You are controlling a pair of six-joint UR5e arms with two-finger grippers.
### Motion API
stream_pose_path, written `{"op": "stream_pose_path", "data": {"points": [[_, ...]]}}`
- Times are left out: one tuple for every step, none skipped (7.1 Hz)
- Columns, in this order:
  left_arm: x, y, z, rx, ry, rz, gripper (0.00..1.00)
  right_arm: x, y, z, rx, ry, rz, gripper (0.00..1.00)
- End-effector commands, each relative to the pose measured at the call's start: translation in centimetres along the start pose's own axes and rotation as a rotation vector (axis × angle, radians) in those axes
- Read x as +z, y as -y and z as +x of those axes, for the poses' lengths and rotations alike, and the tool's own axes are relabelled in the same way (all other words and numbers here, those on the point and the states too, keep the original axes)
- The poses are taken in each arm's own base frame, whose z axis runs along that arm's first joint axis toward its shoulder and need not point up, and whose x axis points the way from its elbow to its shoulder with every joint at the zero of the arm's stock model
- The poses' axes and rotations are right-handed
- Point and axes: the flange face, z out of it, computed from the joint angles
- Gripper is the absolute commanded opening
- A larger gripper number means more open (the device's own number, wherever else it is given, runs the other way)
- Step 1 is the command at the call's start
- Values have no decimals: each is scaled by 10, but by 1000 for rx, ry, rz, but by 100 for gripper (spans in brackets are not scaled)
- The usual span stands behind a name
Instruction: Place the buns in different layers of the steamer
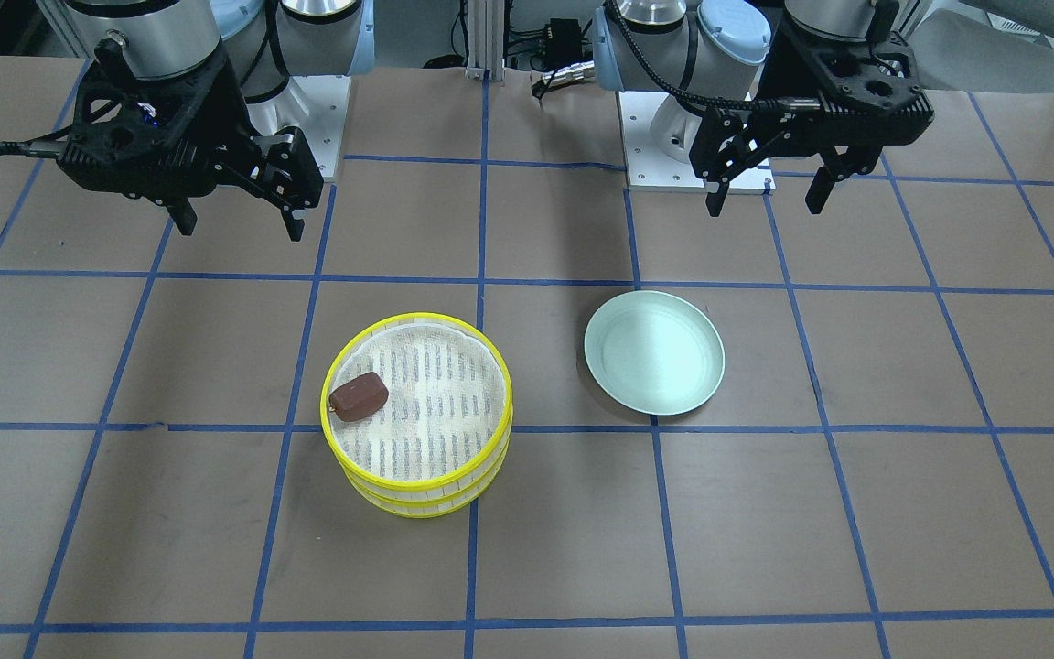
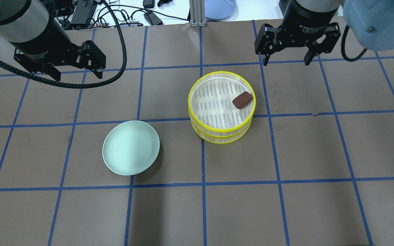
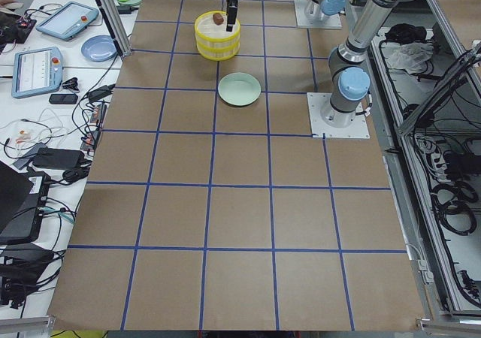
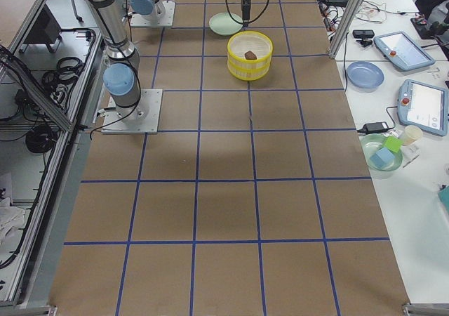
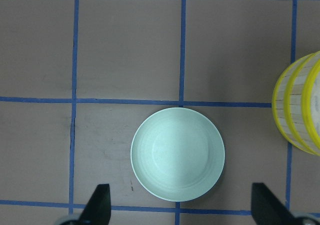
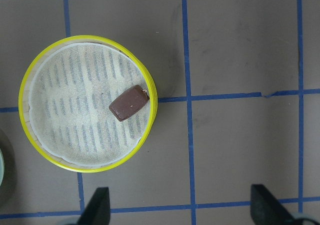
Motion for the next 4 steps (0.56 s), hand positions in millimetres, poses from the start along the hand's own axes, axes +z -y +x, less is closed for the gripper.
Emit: {"op": "stream_pose_path", "data": {"points": [[-1, 0, 0, -1, 0, 1, 100, 0, 0, 0, 1, 2, 0, 100], [1, 0, 1, 1, 0, -3, 100, 0, 0, 0, 1, 3, 0, 100], [1, 1, -1, -2, -1, 0, 100, 0, 0, 0, 1, 2, 2, 100], [1, 0, 0, 0, -1, -2, 100, 0, 0, 0, 1, 4, 3, 100]]}}
